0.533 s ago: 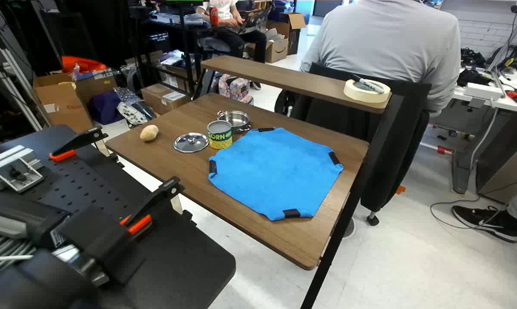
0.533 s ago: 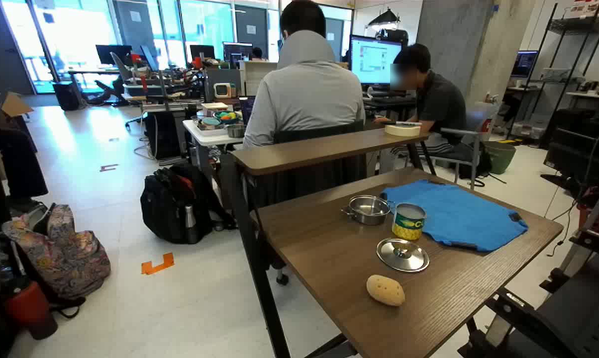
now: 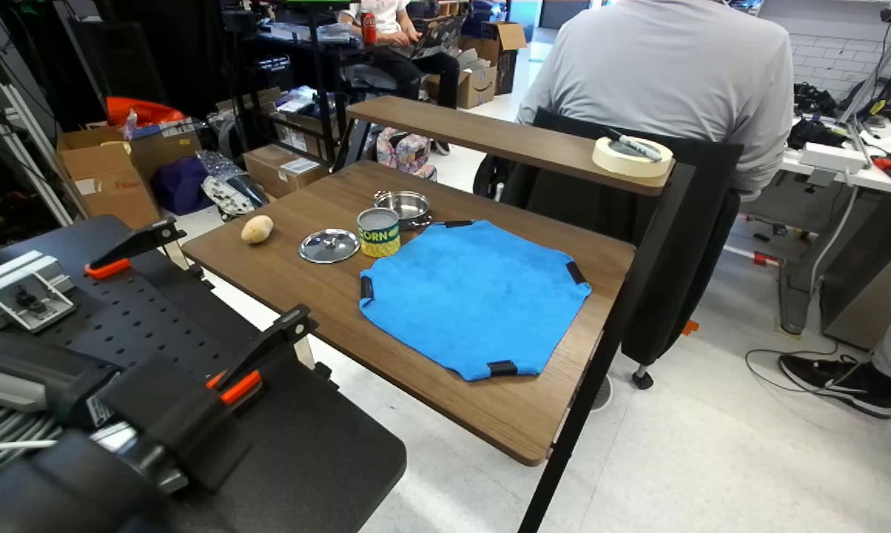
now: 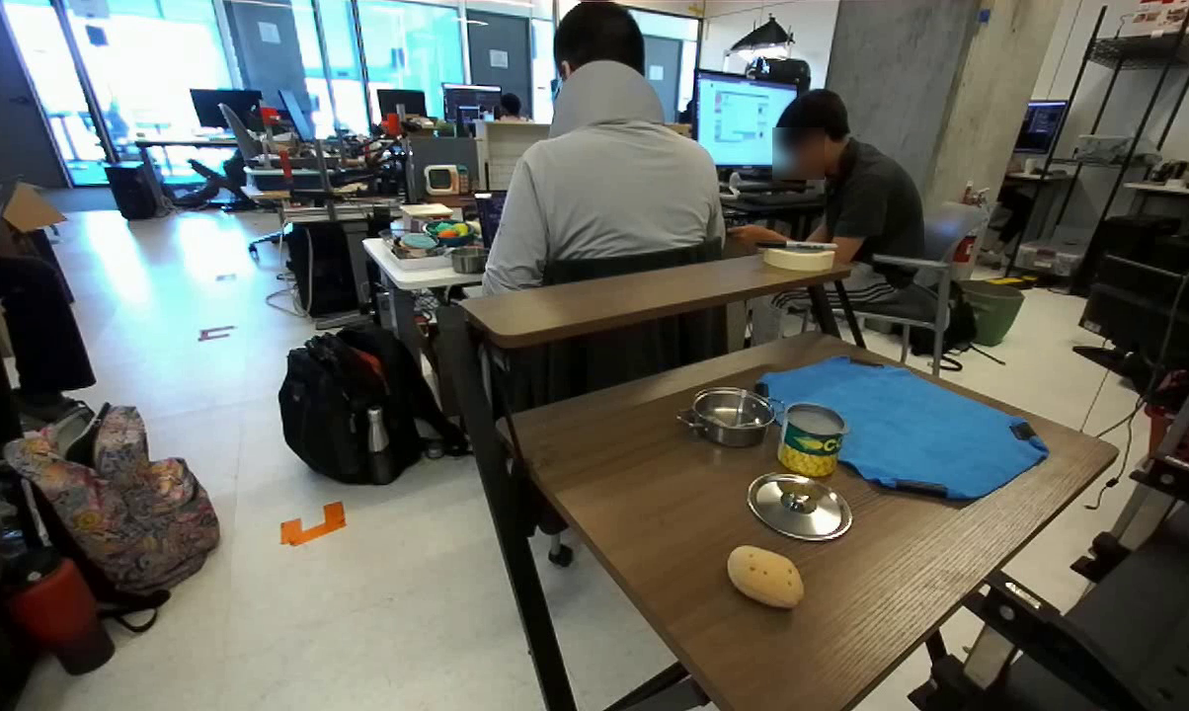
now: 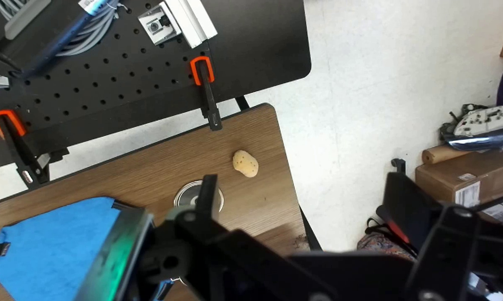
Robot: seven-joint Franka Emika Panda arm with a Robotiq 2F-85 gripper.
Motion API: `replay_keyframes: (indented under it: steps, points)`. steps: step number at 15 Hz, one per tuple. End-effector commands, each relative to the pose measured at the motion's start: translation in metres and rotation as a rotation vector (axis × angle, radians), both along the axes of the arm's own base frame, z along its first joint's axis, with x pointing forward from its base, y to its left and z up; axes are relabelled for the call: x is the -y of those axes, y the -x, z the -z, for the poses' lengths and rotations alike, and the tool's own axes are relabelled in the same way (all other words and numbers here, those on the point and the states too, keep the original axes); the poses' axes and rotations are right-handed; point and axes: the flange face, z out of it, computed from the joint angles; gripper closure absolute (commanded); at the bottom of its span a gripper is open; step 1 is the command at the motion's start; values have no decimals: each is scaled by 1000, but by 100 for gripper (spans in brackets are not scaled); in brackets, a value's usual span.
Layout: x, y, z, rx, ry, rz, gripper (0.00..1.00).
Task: Fold the blue towel
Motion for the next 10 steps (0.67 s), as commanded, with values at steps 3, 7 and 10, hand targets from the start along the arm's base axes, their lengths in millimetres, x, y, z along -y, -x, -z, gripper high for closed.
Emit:
replay_keyframes:
  steps: [3,7,10]
  points:
    - [0,0,-1,-1,0,0,0]
    - [5,-15,-8,74,-34,68,0]
    - [20,-50,-15,144,-49,145,0]
